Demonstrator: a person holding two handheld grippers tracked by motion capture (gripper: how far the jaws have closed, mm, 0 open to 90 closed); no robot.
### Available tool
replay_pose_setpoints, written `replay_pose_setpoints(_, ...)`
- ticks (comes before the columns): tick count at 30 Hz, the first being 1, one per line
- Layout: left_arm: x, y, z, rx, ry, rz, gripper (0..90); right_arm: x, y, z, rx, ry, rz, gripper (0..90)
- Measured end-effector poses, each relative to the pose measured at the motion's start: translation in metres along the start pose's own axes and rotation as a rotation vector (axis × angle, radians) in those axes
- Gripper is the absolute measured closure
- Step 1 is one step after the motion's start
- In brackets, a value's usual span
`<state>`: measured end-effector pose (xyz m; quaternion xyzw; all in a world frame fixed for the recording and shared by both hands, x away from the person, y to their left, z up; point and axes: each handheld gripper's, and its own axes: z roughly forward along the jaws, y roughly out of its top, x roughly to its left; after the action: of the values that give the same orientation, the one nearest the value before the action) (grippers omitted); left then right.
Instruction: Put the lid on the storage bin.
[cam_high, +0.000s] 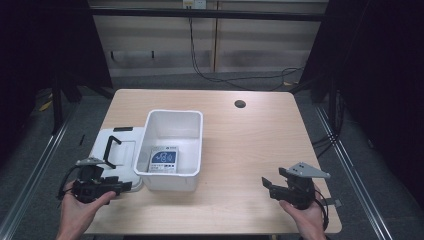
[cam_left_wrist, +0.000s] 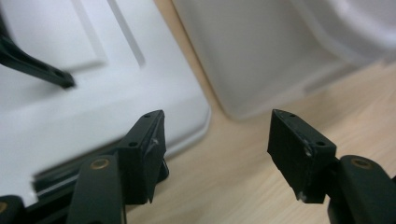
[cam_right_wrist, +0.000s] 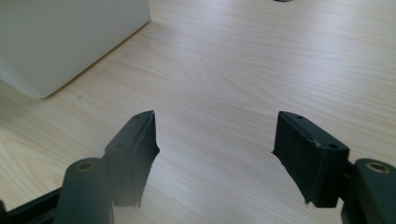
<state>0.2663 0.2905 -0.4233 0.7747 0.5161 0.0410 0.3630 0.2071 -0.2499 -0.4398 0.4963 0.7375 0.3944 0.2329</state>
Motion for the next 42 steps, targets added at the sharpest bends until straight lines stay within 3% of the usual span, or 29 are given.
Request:
replay_pose_setpoints(2, 0.003, 0.008, -0.005, -0.004, 0.018, 0.001, 37.5, 0.0, 0.0, 0.0, -0.001, 0.009, -0.002, 27.1)
replay_pose_setpoints(3, 0.005, 0.016, -0.006, 0.04, 0.039, -0.004, 38.8, 0.001, 0.0, 0.0, 0.004, 0.013, -0.002, 27.1)
replay_pose_setpoints(8, 0.008, 0.033, -0.008, 0.06, 0.006, -0.017, 38.7, 0.0, 0.0, 0.0, 0.005, 0.02, 0.005, 28.2)
replay_pose_setpoints(12, 0.009, 0.041, -0.01, 0.078, 0.024, -0.023, 38.7, -0.001, 0.0, -0.001, 0.007, 0.022, 0.014, 28.2)
replay_pose_setpoints(13, 0.012, 0.046, -0.012, 0.101, 0.042, -0.021, 40.1, -0.001, 0.0, -0.001, 0.008, 0.022, 0.02, 28.7)
replay_pose_setpoints(17, 0.015, 0.054, -0.014, 0.123, 0.044, -0.037, 45.2, -0.001, 0.0, -0.002, 0.002, 0.038, 0.022, 30.7)
replay_pose_setpoints(20, 0.019, 0.062, -0.015, 0.141, 0.085, -0.021, 46.6, -0.001, 0.001, -0.003, -0.004, 0.042, 0.025, 30.6)
replay_pose_setpoints(25, 0.028, 0.072, -0.014, 0.159, 0.136, -0.047, 49.7, -0.001, 0.0, -0.002, 0.008, 0.056, 0.019, 30.6)
replay_pose_setpoints(29, 0.032, 0.076, -0.017, 0.15, 0.147, -0.073, 51.0, -0.001, 0.0, -0.001, 0.009, 0.056, 0.022, 30.6)
replay_pose_setpoints(32, 0.04, 0.081, -0.02, 0.129, 0.122, -0.112, 50.5, -0.001, 0.0, -0.001, 0.012, 0.059, 0.023, 31.0)
replay_pose_setpoints(35, 0.047, 0.086, -0.018, 0.147, 0.116, -0.126, 48.4, -0.002, 0.0, 0.0, 0.017, 0.063, 0.028, 30.9)
replay_pose_setpoints(42, 0.053, 0.099, -0.013, 0.204, 0.131, -0.107, 45.2, -0.003, 0.0, 0.001, 0.017, 0.069, 0.041, 30.5)
